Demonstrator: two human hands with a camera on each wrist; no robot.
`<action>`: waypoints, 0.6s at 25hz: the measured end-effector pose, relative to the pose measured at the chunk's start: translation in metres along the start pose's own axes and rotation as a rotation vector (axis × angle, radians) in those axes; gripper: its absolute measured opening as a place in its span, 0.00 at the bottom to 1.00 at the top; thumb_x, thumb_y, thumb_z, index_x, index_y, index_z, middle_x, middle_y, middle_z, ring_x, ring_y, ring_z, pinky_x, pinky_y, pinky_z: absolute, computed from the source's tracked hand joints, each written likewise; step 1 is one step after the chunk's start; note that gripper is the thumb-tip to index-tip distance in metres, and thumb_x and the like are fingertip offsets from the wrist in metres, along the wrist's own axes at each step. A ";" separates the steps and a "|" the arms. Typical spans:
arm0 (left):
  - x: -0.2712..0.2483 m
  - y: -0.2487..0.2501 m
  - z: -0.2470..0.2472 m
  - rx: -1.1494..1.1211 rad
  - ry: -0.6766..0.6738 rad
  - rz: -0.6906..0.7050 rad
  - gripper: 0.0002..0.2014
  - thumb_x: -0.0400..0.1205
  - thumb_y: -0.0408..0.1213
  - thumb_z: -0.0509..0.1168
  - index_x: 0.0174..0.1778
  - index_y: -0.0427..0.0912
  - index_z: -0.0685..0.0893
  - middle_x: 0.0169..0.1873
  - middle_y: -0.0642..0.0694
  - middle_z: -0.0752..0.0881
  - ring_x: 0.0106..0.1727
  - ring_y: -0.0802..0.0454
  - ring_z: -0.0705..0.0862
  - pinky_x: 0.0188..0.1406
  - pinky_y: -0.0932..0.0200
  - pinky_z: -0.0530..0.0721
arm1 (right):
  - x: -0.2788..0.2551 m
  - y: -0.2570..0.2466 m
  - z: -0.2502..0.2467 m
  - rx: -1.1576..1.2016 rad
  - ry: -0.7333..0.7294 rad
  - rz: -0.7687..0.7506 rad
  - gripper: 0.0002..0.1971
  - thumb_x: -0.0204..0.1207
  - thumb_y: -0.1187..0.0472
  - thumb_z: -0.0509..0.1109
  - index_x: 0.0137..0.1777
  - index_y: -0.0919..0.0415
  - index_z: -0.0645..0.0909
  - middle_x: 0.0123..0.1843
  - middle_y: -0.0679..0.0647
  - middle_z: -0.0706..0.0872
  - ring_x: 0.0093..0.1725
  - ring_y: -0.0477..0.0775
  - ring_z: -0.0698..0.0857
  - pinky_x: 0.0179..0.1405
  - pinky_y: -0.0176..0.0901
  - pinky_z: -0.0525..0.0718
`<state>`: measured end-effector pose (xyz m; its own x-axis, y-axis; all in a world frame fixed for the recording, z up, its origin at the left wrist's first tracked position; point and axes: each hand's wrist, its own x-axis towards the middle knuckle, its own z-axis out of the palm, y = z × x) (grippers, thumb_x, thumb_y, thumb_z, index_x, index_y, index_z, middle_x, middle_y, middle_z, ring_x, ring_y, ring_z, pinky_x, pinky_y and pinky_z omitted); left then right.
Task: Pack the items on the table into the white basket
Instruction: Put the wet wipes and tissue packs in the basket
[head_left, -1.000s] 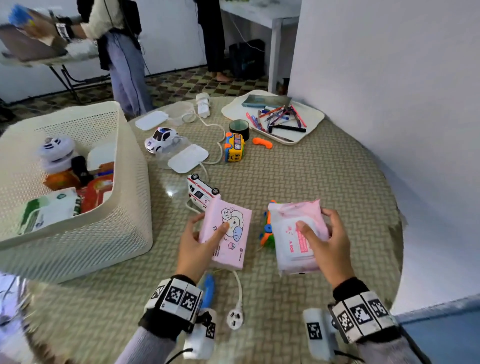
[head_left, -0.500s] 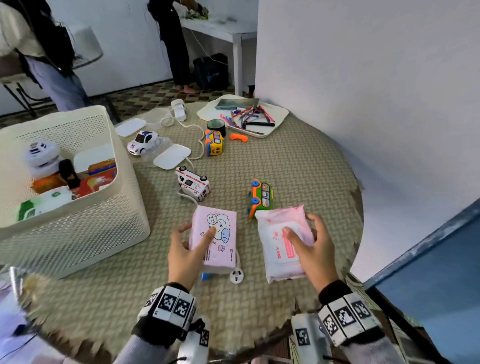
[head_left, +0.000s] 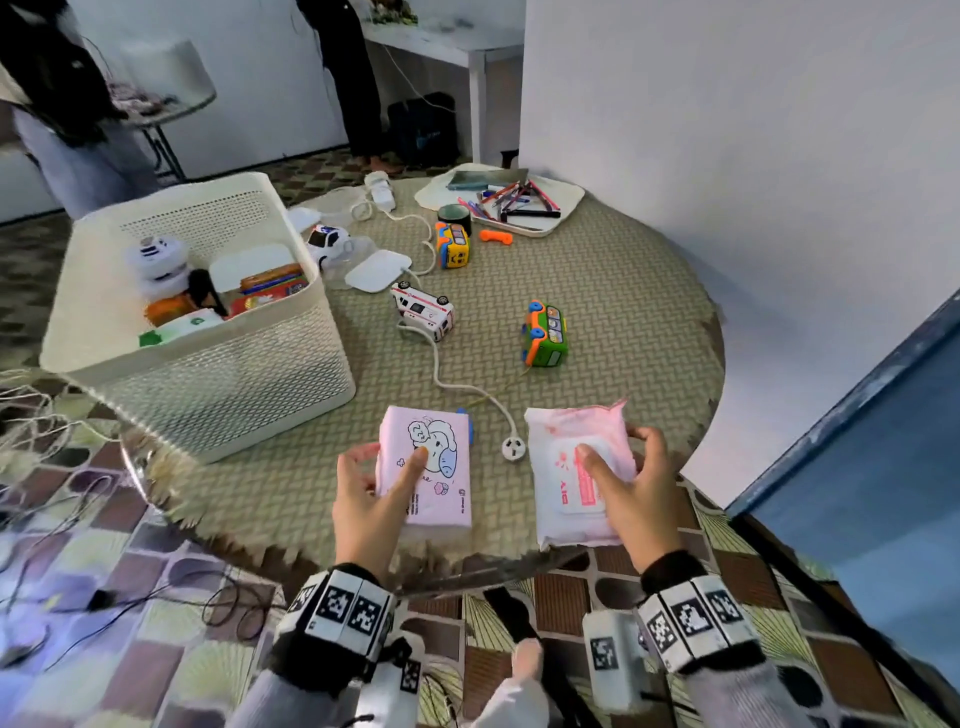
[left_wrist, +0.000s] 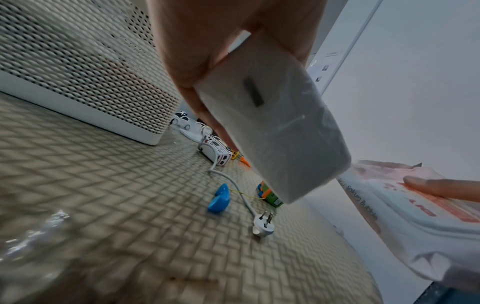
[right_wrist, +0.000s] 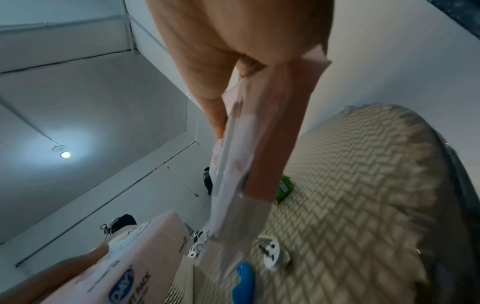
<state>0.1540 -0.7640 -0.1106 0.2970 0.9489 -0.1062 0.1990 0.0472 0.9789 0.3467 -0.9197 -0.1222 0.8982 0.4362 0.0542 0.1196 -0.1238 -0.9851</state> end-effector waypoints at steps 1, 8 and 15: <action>-0.005 0.000 -0.010 -0.002 0.004 0.001 0.27 0.71 0.52 0.75 0.61 0.47 0.73 0.44 0.44 0.89 0.40 0.53 0.88 0.33 0.62 0.82 | -0.009 -0.001 0.005 0.011 -0.003 0.015 0.22 0.70 0.60 0.79 0.57 0.57 0.70 0.54 0.58 0.84 0.48 0.54 0.86 0.44 0.46 0.86; -0.007 0.012 -0.066 0.013 0.048 0.057 0.28 0.70 0.54 0.75 0.60 0.48 0.74 0.44 0.46 0.88 0.42 0.52 0.88 0.36 0.59 0.85 | -0.046 -0.023 0.049 -0.017 -0.054 0.045 0.23 0.69 0.56 0.79 0.56 0.55 0.69 0.48 0.50 0.82 0.42 0.43 0.83 0.36 0.30 0.80; 0.036 0.036 -0.141 -0.021 0.081 0.132 0.26 0.72 0.51 0.74 0.61 0.48 0.73 0.38 0.49 0.86 0.32 0.59 0.82 0.27 0.70 0.79 | -0.059 -0.060 0.139 0.122 -0.113 0.032 0.22 0.70 0.61 0.79 0.56 0.56 0.68 0.52 0.55 0.82 0.43 0.47 0.85 0.34 0.29 0.82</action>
<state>0.0405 -0.6838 -0.0545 0.2427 0.9694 0.0375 0.1436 -0.0741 0.9869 0.2273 -0.8141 -0.0892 0.8468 0.5317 0.0106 0.0332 -0.0331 -0.9989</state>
